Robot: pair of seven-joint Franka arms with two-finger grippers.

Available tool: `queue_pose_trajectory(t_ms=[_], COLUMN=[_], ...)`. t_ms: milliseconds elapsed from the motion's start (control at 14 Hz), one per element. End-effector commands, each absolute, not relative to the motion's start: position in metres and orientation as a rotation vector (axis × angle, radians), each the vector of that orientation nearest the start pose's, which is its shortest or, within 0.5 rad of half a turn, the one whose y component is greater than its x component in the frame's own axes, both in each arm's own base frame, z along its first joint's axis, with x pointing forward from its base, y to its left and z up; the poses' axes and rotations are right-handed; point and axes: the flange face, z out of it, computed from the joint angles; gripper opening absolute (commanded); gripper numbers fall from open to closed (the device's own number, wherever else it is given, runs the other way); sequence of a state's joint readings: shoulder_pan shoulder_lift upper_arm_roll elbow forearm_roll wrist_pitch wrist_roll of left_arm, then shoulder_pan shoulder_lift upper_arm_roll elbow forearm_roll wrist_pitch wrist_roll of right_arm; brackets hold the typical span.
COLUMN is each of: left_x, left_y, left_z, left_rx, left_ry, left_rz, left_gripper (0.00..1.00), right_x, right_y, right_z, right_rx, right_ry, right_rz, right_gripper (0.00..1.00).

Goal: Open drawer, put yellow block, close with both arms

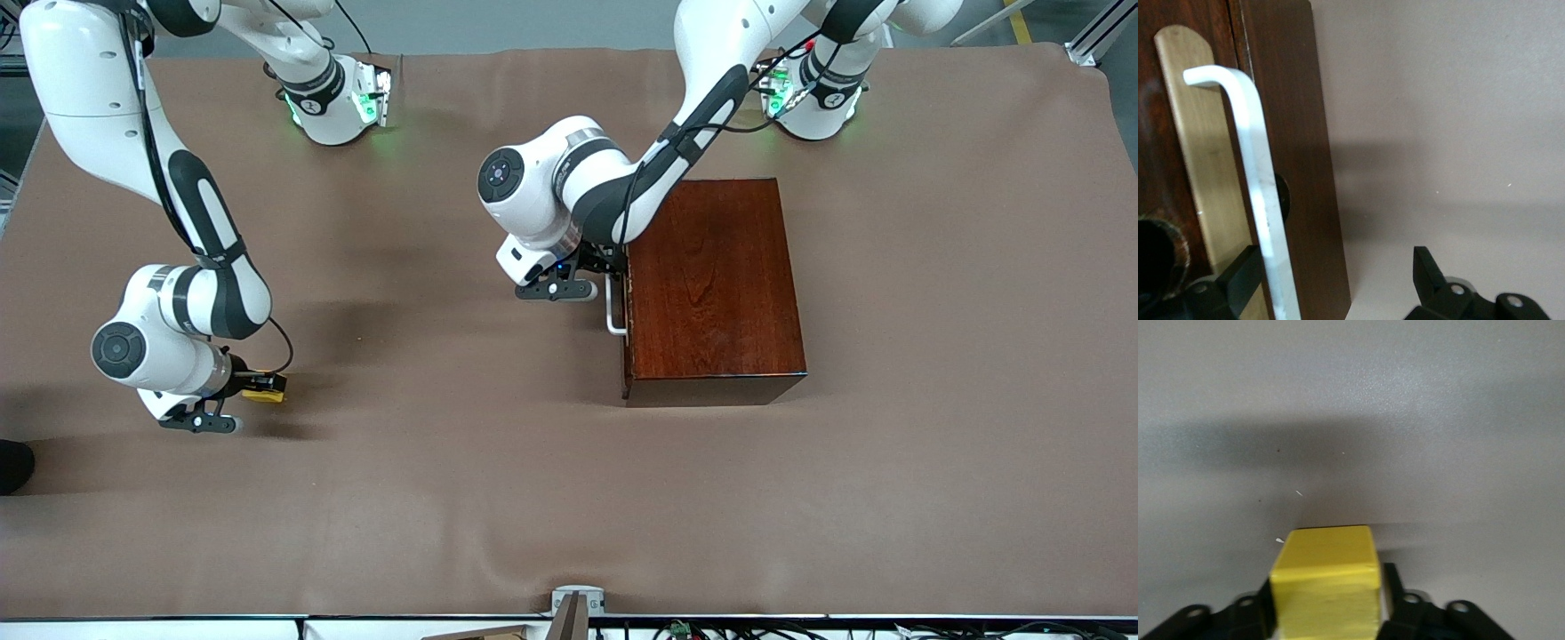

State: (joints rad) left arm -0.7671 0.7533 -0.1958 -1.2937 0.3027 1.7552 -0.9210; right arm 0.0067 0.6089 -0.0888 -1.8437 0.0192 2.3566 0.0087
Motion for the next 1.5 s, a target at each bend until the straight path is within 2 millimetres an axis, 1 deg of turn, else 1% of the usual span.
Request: queue_pose_trajectory(t_ms=[0, 142, 285, 498, 641, 926, 1282, 1424], left_x=[0.453, 0.447, 0.447, 0.444, 0.443, 0.442, 0.441, 0.441], left_y=[-0.563, -0.575, -0.579, -0.586, -0.59, -0.597, -0.604, -0.605], left_z=[0.286, 0.288, 0.29, 0.293, 0.296, 0.297, 0.295, 0.292], left_rx=[-2.863, -2.901, -2.925, -2.956, -2.98, -3.018, -3.099, -3.107], left_ry=[0.095, 0.059, 0.06, 0.043, 0.045, 0.056, 0.022, 0.025], left_rz=[-0.031, -0.073, -0.089, -0.117, -0.127, -0.145, -0.085, -0.085], left_gripper=[1.0, 1.0, 1.0, 1.0, 1.0, 1.0, 1.0, 1.0], right_x=[0.634, 0.636, 0.642, 0.647, 0.646, 0.646, 0.646, 0.646], right_y=[-0.047, -0.048, -0.048, -0.049, -0.049, -0.049, -0.049, -0.046], right_z=[0.187, 0.19, 0.2, 0.211, 0.212, 0.212, 0.213, 0.221], right_rx=[-3.16, -3.161, -3.162, -3.158, -3.157, -3.157, -3.157, -3.156], right_ry=[0.158, 0.15, 0.146, 0.142, 0.125, 0.125, 0.125, 0.116], right_rz=[0.155, 0.143, 0.133, 0.179, 0.184, 0.187, 0.184, 0.189], right_gripper=[0.0, 0.0, 0.0, 0.0, 0.0, 0.0, 0.0, 0.0])
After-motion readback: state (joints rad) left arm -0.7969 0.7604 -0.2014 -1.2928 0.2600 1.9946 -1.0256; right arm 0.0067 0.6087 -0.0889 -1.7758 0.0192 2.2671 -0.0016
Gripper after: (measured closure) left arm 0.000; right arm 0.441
